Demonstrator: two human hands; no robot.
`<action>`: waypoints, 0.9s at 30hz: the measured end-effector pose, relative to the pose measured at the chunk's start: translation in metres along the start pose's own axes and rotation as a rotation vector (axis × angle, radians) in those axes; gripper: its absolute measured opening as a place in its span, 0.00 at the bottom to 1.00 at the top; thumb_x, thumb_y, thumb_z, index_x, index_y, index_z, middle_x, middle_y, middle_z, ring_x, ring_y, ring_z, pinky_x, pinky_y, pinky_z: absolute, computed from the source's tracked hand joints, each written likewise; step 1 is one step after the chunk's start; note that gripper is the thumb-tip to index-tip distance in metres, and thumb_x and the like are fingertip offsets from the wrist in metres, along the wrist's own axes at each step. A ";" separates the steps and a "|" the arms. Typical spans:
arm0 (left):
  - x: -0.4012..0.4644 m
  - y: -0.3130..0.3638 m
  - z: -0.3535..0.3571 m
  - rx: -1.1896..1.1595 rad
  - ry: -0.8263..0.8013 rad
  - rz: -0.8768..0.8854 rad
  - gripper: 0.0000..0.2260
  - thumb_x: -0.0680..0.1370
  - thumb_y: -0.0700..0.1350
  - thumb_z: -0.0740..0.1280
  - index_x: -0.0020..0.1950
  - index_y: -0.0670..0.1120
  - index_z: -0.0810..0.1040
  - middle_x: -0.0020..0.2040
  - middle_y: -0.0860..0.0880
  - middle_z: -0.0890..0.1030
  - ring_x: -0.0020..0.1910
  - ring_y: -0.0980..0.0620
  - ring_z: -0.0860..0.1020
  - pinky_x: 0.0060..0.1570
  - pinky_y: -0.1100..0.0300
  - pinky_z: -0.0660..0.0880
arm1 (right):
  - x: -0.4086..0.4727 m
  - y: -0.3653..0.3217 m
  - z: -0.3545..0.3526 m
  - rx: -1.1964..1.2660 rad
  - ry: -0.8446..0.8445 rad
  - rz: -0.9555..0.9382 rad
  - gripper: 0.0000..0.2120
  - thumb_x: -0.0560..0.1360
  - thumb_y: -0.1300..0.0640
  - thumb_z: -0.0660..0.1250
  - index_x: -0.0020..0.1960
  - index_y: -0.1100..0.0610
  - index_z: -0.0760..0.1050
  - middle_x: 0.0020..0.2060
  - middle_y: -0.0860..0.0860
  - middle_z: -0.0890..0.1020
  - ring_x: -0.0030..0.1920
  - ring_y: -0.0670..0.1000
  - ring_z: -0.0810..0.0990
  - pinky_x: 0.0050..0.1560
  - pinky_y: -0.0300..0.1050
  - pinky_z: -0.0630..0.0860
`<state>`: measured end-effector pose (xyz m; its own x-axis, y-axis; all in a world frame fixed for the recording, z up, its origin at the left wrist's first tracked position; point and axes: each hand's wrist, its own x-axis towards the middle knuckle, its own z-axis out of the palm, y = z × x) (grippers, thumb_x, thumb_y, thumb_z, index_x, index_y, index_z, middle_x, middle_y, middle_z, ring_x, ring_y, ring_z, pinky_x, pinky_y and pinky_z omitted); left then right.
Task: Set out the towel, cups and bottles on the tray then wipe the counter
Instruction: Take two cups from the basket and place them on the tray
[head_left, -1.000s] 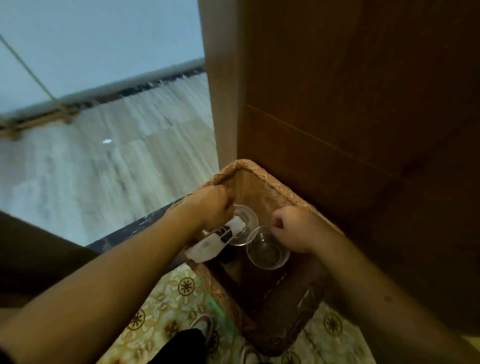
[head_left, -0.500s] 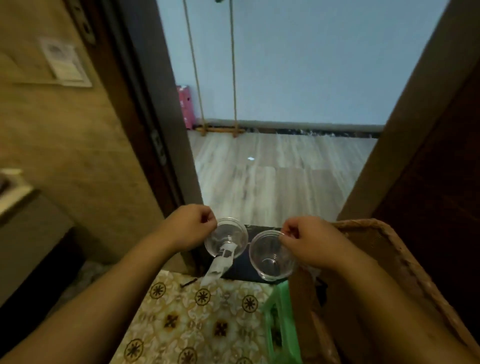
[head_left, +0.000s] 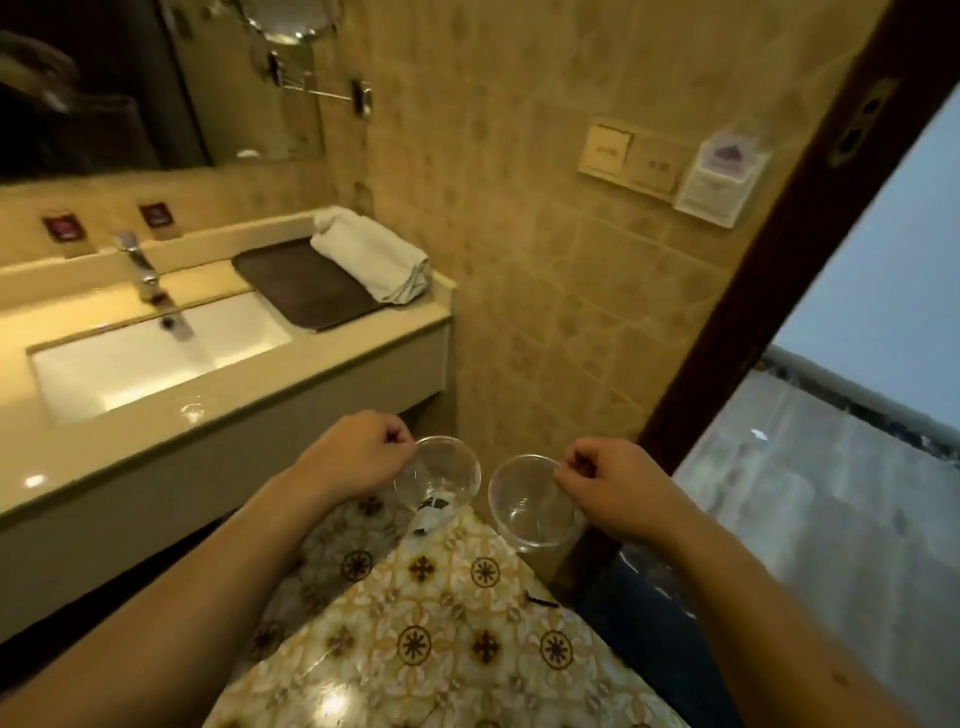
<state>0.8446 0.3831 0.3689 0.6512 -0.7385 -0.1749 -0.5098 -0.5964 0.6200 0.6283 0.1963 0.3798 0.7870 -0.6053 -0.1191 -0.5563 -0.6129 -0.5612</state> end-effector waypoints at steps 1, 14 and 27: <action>0.003 -0.021 -0.019 -0.015 0.029 -0.028 0.10 0.78 0.48 0.66 0.40 0.49 0.83 0.35 0.55 0.83 0.39 0.55 0.81 0.42 0.56 0.77 | 0.019 -0.023 0.012 -0.013 -0.016 -0.029 0.08 0.77 0.51 0.68 0.41 0.53 0.79 0.34 0.50 0.82 0.35 0.49 0.81 0.41 0.49 0.82; 0.033 -0.191 -0.159 -0.126 0.330 -0.302 0.08 0.76 0.46 0.68 0.38 0.49 0.82 0.37 0.51 0.83 0.39 0.50 0.80 0.40 0.57 0.73 | 0.185 -0.206 0.122 0.144 -0.087 -0.235 0.08 0.73 0.52 0.69 0.37 0.52 0.79 0.31 0.47 0.82 0.34 0.46 0.80 0.35 0.43 0.76; 0.202 -0.233 -0.199 -0.158 0.442 -0.538 0.06 0.79 0.45 0.67 0.46 0.46 0.83 0.42 0.48 0.83 0.41 0.49 0.81 0.45 0.54 0.80 | 0.411 -0.223 0.158 0.308 -0.263 -0.170 0.07 0.74 0.52 0.69 0.38 0.52 0.79 0.31 0.50 0.83 0.33 0.51 0.84 0.37 0.46 0.80</action>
<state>1.2069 0.4349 0.3416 0.9736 -0.1378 -0.1821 0.0123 -0.7646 0.6444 1.1182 0.1645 0.3265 0.9237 -0.3349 -0.1861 -0.3390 -0.4880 -0.8043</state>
